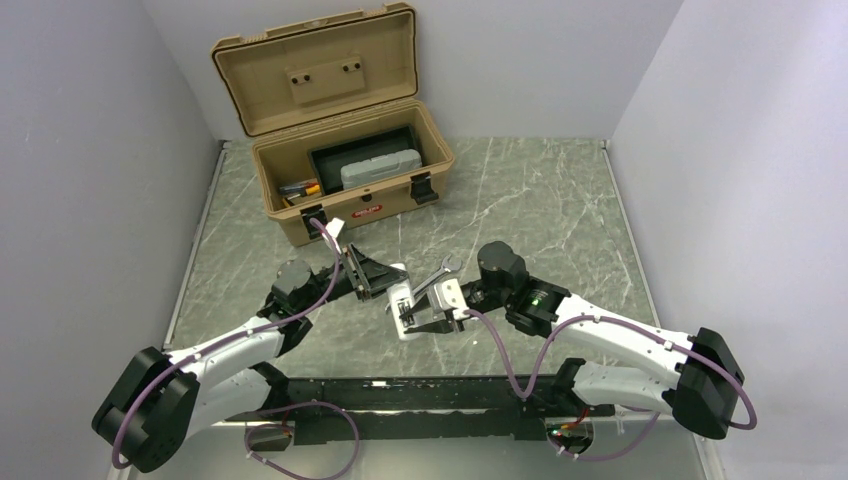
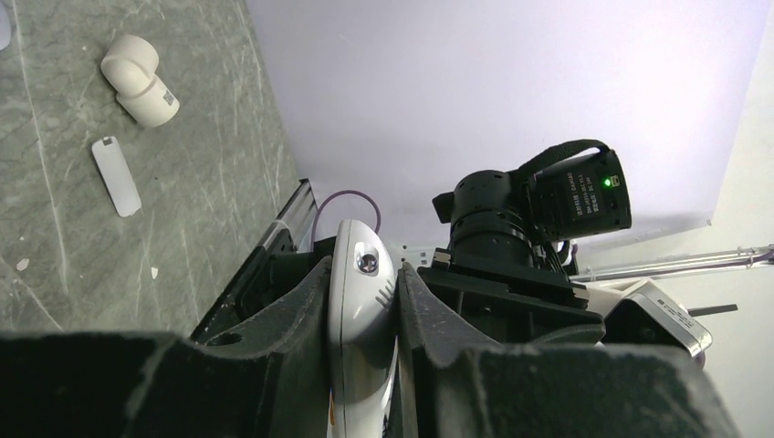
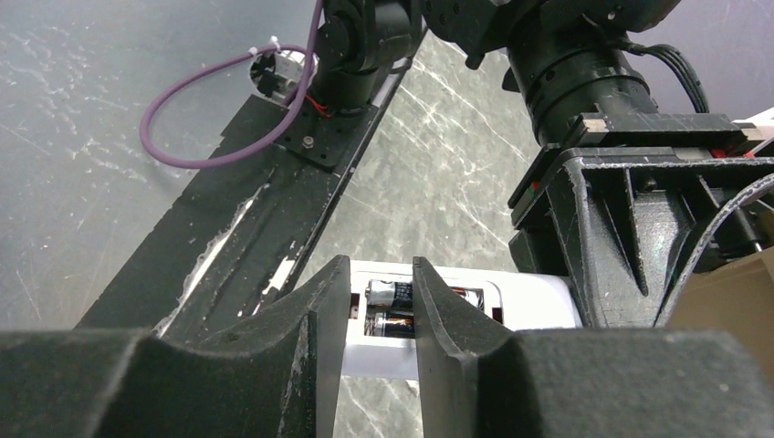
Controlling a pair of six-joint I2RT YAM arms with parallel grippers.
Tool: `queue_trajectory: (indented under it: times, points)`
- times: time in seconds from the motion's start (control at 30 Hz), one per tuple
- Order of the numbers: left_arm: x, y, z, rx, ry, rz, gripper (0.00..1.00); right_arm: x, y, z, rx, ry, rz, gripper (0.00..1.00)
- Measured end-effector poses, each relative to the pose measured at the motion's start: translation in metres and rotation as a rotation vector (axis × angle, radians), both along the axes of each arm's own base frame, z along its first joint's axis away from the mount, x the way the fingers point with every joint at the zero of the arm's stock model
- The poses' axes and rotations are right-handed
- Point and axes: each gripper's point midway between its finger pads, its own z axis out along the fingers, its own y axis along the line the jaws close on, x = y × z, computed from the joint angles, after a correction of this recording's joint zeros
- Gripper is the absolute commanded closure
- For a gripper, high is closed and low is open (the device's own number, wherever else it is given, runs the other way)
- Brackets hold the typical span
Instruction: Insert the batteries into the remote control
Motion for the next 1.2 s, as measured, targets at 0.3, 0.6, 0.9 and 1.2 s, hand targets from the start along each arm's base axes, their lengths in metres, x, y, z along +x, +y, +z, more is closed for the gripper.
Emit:
queue_trajectory:
  times: [0.3,0.6,0.9,1.2]
  points:
    - [-0.0001,0.0001,0.0026,-0.007,-0.010,0.000,1.00,0.0010,0.0000,-0.0011,0.002,-0.019,0.001,0.70]
    - [-0.0004,0.0001,0.0028,-0.007,-0.012,-0.001,1.00,0.0020,-0.0003,-0.0014,0.003,-0.029,0.001,0.71]
    - [-0.0010,0.0004,0.0031,-0.006,-0.016,-0.002,1.00,0.0048,0.0002,-0.0023,0.008,-0.012,0.012,0.72]
    - [-0.0014,0.0003,0.0033,-0.006,-0.018,-0.004,1.00,0.0057,0.0019,-0.0031,0.021,0.009,0.039,0.73]
